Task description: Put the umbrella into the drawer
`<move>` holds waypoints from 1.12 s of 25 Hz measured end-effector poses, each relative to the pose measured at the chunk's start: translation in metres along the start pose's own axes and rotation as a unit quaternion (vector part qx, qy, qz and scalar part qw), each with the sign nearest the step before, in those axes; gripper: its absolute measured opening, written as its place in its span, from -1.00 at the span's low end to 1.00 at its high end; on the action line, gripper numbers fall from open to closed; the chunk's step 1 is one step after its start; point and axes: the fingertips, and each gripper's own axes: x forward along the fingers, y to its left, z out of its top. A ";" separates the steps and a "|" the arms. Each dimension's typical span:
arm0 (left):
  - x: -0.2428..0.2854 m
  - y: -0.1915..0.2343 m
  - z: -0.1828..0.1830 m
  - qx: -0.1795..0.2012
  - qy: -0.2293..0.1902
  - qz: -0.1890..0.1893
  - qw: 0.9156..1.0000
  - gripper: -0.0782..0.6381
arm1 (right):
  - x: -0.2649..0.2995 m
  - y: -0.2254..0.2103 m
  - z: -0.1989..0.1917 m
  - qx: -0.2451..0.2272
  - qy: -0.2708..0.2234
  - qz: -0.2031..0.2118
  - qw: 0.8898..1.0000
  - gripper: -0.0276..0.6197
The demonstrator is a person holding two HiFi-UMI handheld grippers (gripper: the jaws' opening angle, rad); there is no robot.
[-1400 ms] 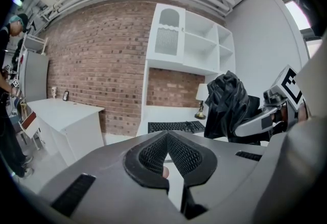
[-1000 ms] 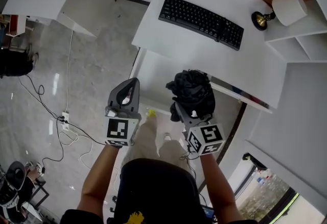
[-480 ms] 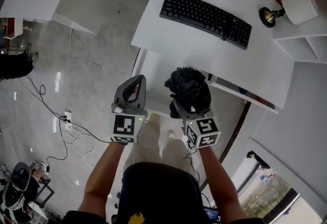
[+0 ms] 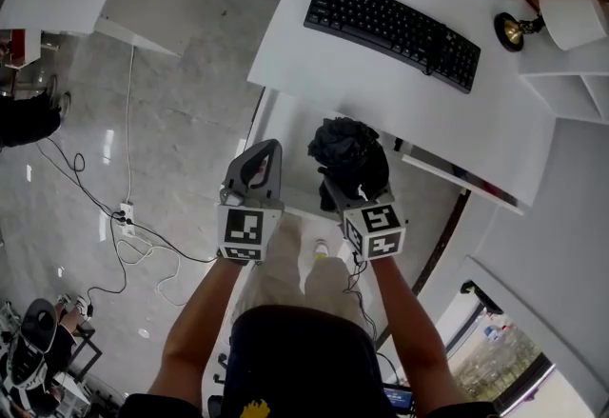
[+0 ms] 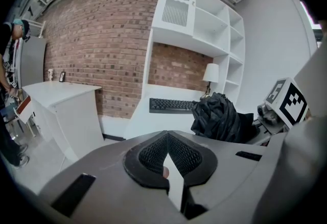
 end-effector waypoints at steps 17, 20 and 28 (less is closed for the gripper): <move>0.013 0.025 -0.027 0.005 0.022 0.015 1.000 -0.73 | 0.057 -0.003 -0.045 0.008 0.080 0.022 0.996 -0.18; 0.017 0.027 -0.031 -0.001 0.025 0.017 1.000 -0.73 | 0.064 -0.008 -0.052 0.010 0.090 0.021 0.996 -0.18; 0.029 0.028 -0.047 -0.009 0.033 0.015 0.999 -0.74 | 0.091 -0.015 -0.071 0.013 0.128 0.027 0.991 -0.18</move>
